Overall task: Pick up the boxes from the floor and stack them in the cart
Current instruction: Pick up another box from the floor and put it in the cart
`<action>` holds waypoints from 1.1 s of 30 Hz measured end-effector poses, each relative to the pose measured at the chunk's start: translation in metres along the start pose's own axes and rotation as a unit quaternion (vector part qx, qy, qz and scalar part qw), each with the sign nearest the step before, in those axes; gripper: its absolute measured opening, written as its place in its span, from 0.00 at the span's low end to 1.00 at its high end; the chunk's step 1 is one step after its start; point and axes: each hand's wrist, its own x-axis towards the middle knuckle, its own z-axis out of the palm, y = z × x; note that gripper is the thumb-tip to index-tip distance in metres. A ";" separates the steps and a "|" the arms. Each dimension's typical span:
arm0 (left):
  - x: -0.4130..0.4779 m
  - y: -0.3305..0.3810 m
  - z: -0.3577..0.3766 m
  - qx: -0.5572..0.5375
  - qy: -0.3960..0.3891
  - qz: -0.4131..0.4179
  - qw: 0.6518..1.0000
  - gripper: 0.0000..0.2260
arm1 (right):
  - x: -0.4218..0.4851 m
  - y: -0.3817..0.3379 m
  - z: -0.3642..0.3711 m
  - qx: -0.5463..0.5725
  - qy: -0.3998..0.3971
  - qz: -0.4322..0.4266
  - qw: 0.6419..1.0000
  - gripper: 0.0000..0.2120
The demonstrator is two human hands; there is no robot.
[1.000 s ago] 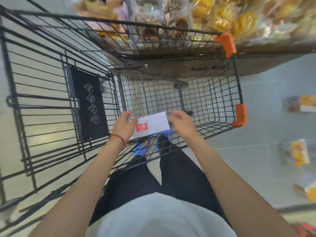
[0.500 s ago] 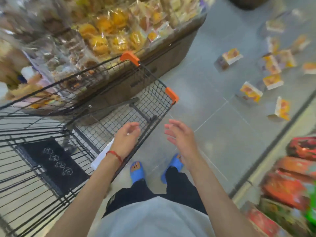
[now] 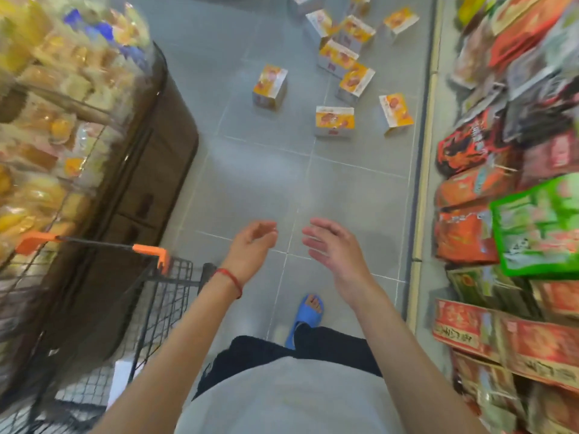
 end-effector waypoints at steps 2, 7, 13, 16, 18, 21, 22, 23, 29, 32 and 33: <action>0.028 0.027 0.027 0.011 -0.013 0.010 1.000 0.13 | 0.018 -0.026 -0.028 0.015 0.012 -0.001 1.000 0.07; 0.094 0.089 0.084 0.019 -0.043 0.016 0.999 0.12 | 0.077 -0.086 -0.090 0.022 0.047 -0.006 0.999 0.07; 0.202 0.157 0.114 0.012 -0.055 0.012 0.998 0.08 | 0.167 -0.168 -0.124 0.045 0.071 -0.009 0.996 0.09; 0.272 0.196 0.126 0.024 -0.057 0.018 0.998 0.08 | 0.226 -0.212 -0.129 0.041 0.082 -0.027 0.995 0.08; 0.316 0.225 0.136 0.042 -0.068 0.018 0.997 0.10 | 0.258 -0.242 -0.134 0.030 0.098 -0.032 0.994 0.09; 0.372 0.266 0.152 0.055 -0.091 0.008 0.994 0.10 | 0.300 -0.284 -0.140 0.027 0.114 -0.019 0.993 0.10; 0.391 0.279 0.158 0.056 -0.098 0.006 0.994 0.09 | 0.317 -0.299 -0.142 0.030 0.120 -0.016 0.992 0.10; 0.409 0.292 0.163 0.060 -0.102 0.004 0.993 0.08 | 0.334 -0.315 -0.144 0.036 0.125 -0.011 0.991 0.10; 0.512 0.352 0.193 0.080 -0.097 -0.021 0.992 0.09 | 0.428 -0.388 -0.164 0.069 0.128 0.013 0.989 0.11; 0.570 0.365 0.209 0.083 -0.075 -0.050 0.992 0.08 | 0.489 -0.417 -0.178 0.066 0.128 0.032 0.989 0.10; 0.589 0.367 0.216 0.084 -0.065 -0.061 0.992 0.08 | 0.510 -0.425 -0.184 0.062 0.127 0.037 0.989 0.10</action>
